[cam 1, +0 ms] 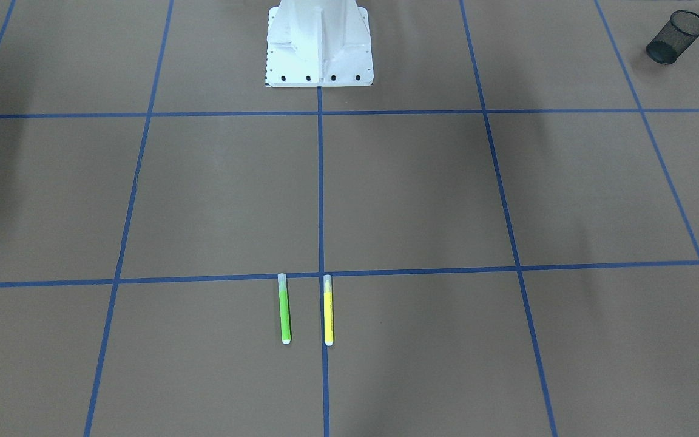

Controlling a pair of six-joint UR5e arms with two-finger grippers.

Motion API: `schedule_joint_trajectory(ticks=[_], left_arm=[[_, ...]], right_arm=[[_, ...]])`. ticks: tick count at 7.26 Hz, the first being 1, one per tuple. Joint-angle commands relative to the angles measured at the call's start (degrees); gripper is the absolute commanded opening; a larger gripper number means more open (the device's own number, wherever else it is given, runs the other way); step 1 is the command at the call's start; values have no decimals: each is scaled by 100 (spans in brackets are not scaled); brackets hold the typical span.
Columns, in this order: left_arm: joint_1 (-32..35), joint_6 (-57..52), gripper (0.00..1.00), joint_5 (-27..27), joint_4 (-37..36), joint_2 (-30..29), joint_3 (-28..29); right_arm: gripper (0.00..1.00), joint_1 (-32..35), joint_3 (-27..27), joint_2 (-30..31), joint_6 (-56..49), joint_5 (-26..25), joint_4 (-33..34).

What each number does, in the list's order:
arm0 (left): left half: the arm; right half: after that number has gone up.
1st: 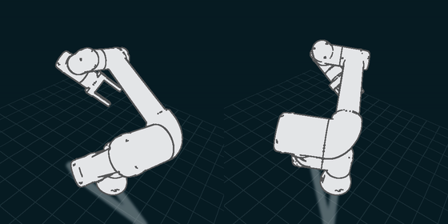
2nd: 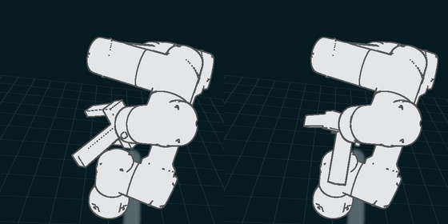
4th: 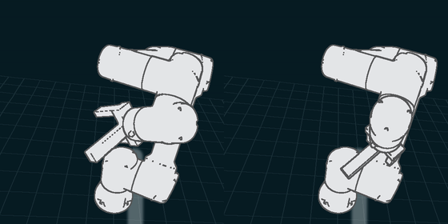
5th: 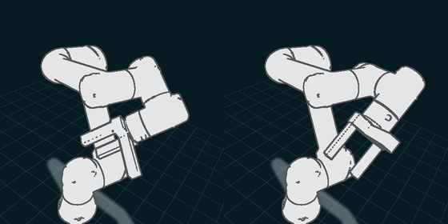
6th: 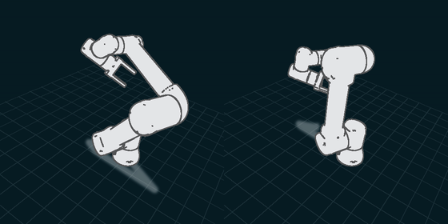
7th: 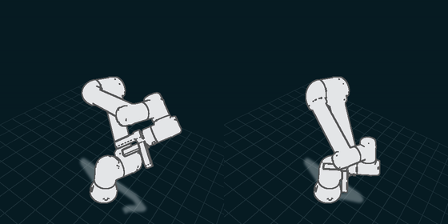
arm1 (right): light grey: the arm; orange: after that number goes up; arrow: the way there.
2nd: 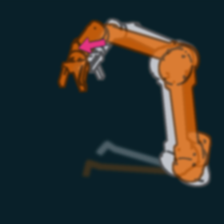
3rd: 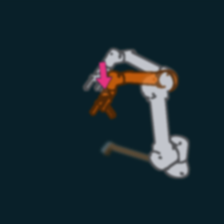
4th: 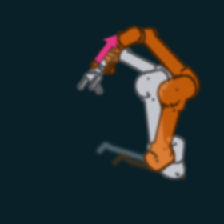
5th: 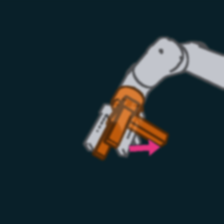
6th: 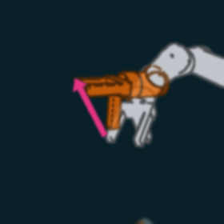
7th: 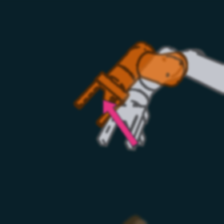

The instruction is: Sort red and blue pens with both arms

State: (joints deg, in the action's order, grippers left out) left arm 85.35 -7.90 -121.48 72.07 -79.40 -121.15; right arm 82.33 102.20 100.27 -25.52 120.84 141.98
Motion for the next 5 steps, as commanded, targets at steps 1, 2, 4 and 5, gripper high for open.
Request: schedule_joint_trajectory(ticks=[1,2,4,5], left_arm=[[17,-27,0,2,-35,405,301],[95,-62,0,2,-35,764,320],[646,-63,0,-7,-418,1443,285],[1059,-72,0,-24,-1449,1410,224]], right_arm=[[99,143,-68,-254,1367,-306,-1487],[99,143,-321,-280,2018,-280,-2515],[99,134,-831,-307,2979,-10,-4205],[99,134,-929,-315,3331,166,-4622]])
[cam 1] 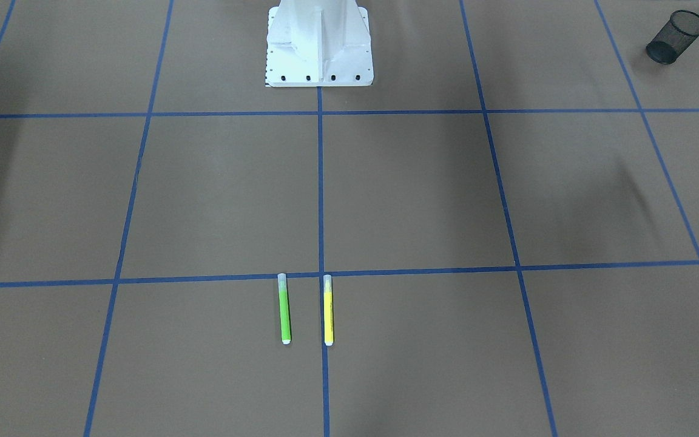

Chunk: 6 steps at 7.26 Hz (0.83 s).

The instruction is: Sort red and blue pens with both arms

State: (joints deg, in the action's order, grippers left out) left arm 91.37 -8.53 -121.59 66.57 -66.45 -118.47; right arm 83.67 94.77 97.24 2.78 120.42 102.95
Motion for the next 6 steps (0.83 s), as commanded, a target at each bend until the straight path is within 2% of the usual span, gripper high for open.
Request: schedule_joint_trajectory(ticks=[1,2,3,4,6], left_arm=[[722,-26,0,-136,-1439,159,-10],[968,-52,0,-285,-1828,307,138],[1084,-61,0,-791,-2084,352,522],[1302,-461,0,-953,-2382,518,857],[1978,-799,0,-963,-3505,546,1045]], right_arm=[[99,0,-239,-3,618,280,-1002],[99,0,-275,-12,619,498,-1040],[99,0,-292,-47,619,648,-1171],[99,0,-345,-56,628,737,-1302],[99,0,-319,-56,628,964,-1321]])
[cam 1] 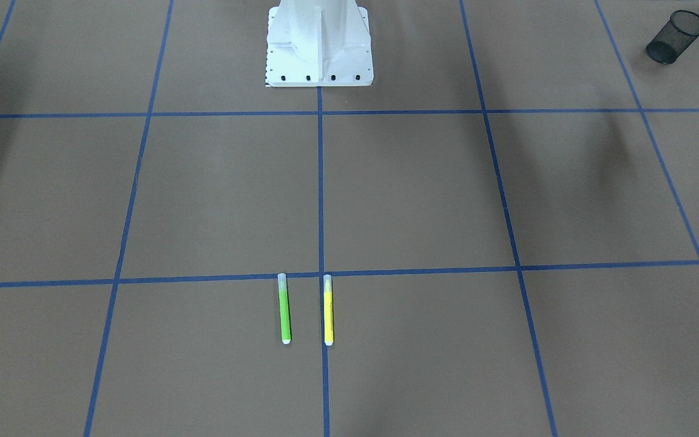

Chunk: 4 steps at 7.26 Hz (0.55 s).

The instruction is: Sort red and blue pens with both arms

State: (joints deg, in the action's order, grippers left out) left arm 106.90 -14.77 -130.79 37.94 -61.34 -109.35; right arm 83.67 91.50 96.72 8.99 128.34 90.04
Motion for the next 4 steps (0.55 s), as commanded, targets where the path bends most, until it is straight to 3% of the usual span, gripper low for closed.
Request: schedule_joint_trajectory(ticks=[1,4], left_arm=[[629,-175,0,-35,-856,43,333],[1192,-175,0,-52,-1175,-10,1097]], right_arm=[[99,0,8,-4,15,340,-31],[99,0,26,-13,207,341,-231]])
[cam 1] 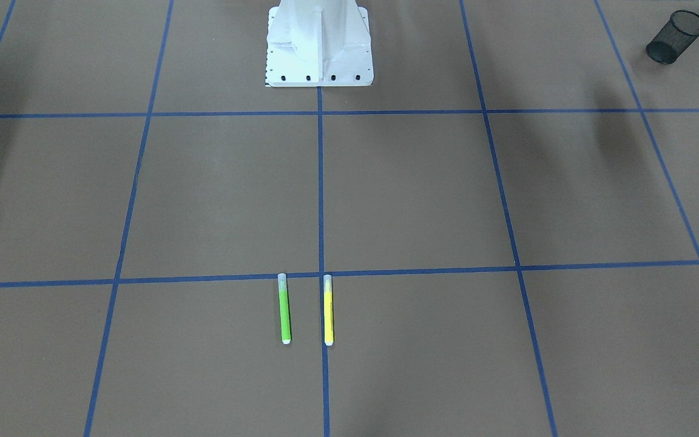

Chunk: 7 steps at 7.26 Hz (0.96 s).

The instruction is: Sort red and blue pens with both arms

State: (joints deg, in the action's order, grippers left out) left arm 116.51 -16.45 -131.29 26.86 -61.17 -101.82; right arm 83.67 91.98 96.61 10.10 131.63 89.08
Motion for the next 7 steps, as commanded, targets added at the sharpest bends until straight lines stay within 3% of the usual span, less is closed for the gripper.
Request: schedule_joint_trajectory(ticks=[1,5,6,7], left_arm=[[258,1,0,-2,-75,-44,468],[267,-8,0,-283,-5,-79,803],[267,1,14,-431,4,-123,838],[267,1,42,-503,4,-140,891]], right_arm=[[99,0,-39,7,202,12,-232],[99,0,-5,16,247,21,-260],[99,0,13,16,256,21,-260],[99,0,31,16,325,21,-268]])
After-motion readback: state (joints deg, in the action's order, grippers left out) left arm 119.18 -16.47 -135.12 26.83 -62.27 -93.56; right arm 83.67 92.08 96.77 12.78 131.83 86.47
